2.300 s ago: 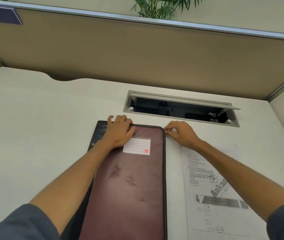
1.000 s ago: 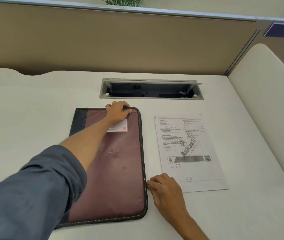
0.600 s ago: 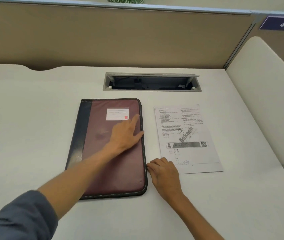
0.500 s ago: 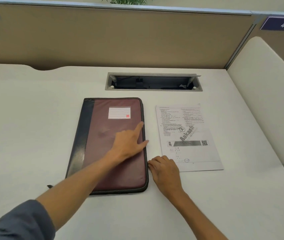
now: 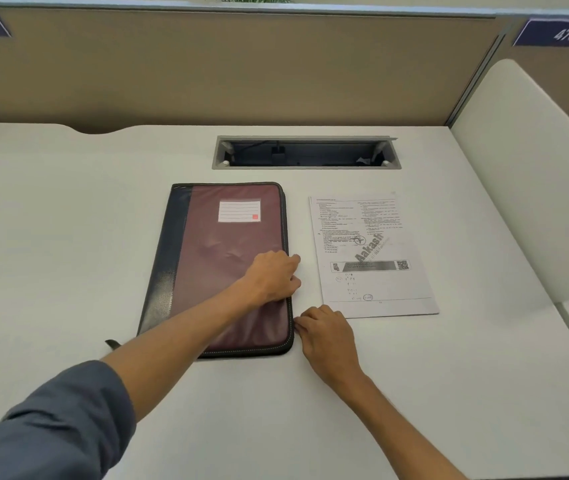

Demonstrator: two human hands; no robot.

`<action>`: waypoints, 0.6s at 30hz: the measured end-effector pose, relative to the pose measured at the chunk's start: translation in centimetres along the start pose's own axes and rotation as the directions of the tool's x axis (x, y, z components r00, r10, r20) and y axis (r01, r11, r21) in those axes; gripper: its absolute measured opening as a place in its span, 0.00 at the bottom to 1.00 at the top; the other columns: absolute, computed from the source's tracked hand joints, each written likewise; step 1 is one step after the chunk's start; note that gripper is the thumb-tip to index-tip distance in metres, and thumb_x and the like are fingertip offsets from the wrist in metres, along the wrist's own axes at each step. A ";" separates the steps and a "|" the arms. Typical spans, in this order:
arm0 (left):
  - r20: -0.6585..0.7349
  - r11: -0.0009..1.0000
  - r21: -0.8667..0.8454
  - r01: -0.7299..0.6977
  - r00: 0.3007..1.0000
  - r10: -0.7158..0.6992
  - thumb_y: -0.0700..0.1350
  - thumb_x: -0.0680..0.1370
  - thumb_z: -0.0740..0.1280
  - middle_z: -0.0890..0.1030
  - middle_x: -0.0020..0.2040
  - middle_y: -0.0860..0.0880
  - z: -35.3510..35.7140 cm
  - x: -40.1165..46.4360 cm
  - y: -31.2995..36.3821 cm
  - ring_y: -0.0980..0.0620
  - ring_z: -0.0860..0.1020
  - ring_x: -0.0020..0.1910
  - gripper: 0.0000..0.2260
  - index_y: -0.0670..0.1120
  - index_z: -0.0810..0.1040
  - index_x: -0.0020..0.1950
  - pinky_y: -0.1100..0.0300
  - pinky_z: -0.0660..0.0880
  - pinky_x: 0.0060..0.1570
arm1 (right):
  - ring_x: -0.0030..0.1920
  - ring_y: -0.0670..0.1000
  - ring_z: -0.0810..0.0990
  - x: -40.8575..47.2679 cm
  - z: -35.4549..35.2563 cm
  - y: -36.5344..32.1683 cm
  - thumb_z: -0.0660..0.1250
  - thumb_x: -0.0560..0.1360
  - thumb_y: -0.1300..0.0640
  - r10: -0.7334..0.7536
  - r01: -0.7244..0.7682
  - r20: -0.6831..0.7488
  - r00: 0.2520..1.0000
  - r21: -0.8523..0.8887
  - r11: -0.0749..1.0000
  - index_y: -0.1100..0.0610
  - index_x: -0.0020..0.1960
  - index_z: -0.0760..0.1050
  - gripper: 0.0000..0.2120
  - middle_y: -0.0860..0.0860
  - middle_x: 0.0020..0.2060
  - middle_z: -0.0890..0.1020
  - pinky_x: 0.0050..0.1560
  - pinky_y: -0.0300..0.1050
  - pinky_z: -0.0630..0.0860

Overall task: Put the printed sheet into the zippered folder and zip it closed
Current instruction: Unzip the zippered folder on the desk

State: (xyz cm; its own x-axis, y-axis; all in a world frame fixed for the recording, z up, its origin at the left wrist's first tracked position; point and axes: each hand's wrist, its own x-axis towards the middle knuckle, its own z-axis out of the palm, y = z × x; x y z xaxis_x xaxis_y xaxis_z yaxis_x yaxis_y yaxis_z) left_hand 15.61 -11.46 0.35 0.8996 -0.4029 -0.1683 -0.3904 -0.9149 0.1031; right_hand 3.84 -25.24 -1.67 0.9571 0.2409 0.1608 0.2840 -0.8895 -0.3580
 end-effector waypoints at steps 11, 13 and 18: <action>0.015 1.000 0.003 -0.011 1.000 0.011 0.43 0.74 0.59 0.65 0.31 0.49 -0.7 -0.3 0.5 0.50 0.64 0.28 0.04 0.43 0.65 0.45 0.55 0.63 0.31 | 0.29 0.52 0.75 -4.4 -0.1 -3.5 0.77 0.65 0.63 0.165 -0.164 -0.022 0.986 0.024 0.986 0.54 0.32 0.80 0.08 0.48 0.27 0.78 0.27 0.43 0.72; 0.023 1.000 0.002 0.000 1.000 0.000 0.43 0.75 0.59 0.65 0.31 0.49 -0.9 -0.4 0.7 0.48 0.67 0.30 0.04 0.44 0.65 0.46 0.55 0.65 0.33 | 0.28 0.52 0.74 -4.5 -0.1 -4.2 0.78 0.63 0.64 0.205 -0.204 -0.036 0.978 0.033 0.978 0.55 0.31 0.80 0.09 0.48 0.26 0.77 0.26 0.42 0.70; 0.077 0.998 0.055 -0.021 0.997 0.017 0.46 0.77 0.59 0.69 0.34 0.48 -1.7 -1.0 0.9 0.45 0.71 0.35 0.06 0.44 0.67 0.45 0.55 0.66 0.35 | 0.29 0.53 0.78 -4.9 0.2 -4.4 0.74 0.70 0.62 0.285 -0.282 -0.030 0.958 0.086 0.956 0.55 0.36 0.82 0.05 0.49 0.30 0.80 0.29 0.46 0.74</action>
State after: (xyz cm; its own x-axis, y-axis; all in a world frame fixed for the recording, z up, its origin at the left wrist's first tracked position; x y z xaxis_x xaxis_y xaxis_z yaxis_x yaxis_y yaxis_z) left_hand 14.67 -11.82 2.26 0.8752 -0.4192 -0.2414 -0.4196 -0.9062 0.0522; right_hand -2.13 -22.42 -1.05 0.9963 -0.0344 0.0791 0.0064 -0.8847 -0.4661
